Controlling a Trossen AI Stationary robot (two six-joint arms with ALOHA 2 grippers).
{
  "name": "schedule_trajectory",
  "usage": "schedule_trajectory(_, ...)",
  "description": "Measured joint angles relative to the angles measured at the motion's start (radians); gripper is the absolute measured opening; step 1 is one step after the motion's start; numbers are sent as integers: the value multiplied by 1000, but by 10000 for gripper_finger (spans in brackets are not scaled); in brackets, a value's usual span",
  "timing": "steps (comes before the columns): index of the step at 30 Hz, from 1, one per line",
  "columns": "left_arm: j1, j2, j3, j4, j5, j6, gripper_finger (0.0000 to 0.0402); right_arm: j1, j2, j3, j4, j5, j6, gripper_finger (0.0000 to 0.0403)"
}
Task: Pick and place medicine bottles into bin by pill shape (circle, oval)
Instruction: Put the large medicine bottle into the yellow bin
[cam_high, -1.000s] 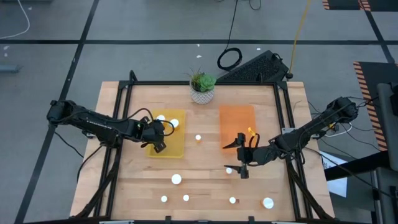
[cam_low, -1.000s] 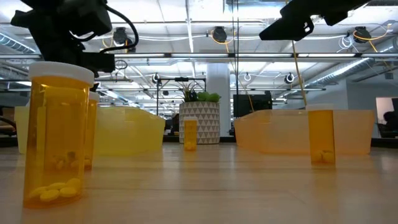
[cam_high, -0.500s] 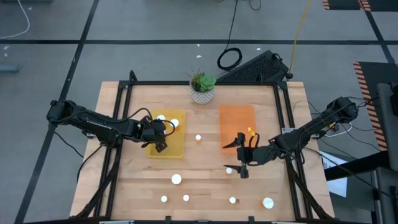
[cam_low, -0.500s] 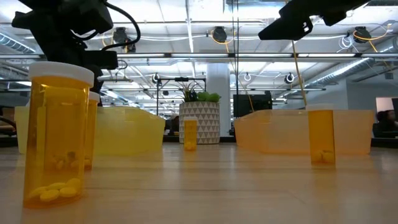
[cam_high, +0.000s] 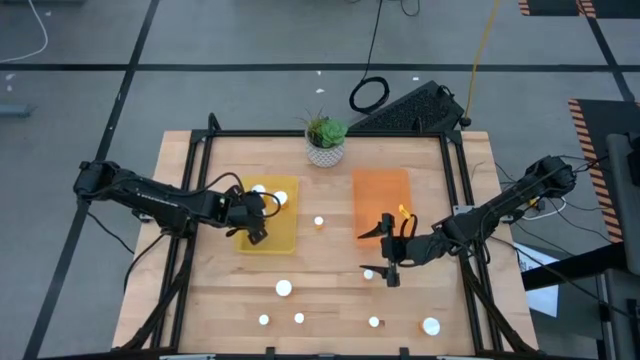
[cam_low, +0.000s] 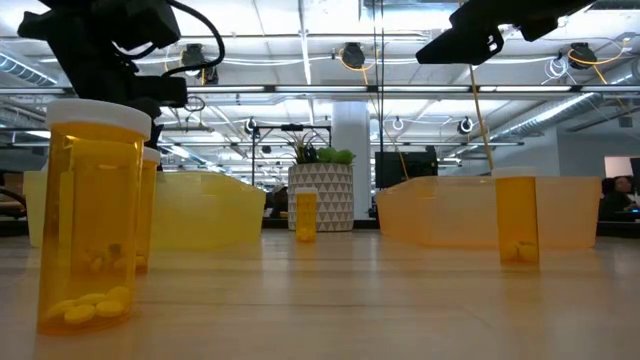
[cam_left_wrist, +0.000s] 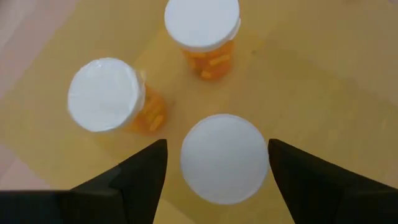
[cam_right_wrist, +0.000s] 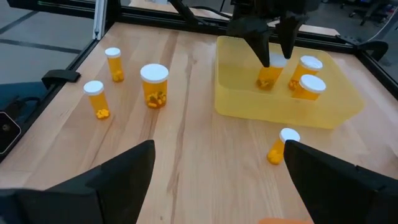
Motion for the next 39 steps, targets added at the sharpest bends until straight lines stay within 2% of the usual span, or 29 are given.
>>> schedule_trajectory(3,0,0,22,-50,-1,-7,283,0,0,0,0,0,17,352)
schedule_trajectory(18,-2,-37,72,-97,-3,19,282,1,21,1,42,-1,109,352)
schedule_trajectory(24,-18,-59,93,-95,-10,63,282,-4,142,1,244,-56,90,352)
schedule_trajectory(27,-34,-60,107,-86,-13,65,282,-11,200,7,281,-71,81,352)
schedule_trajectory(39,-141,-85,182,-81,-36,94,282,-39,403,229,168,-144,72,352)
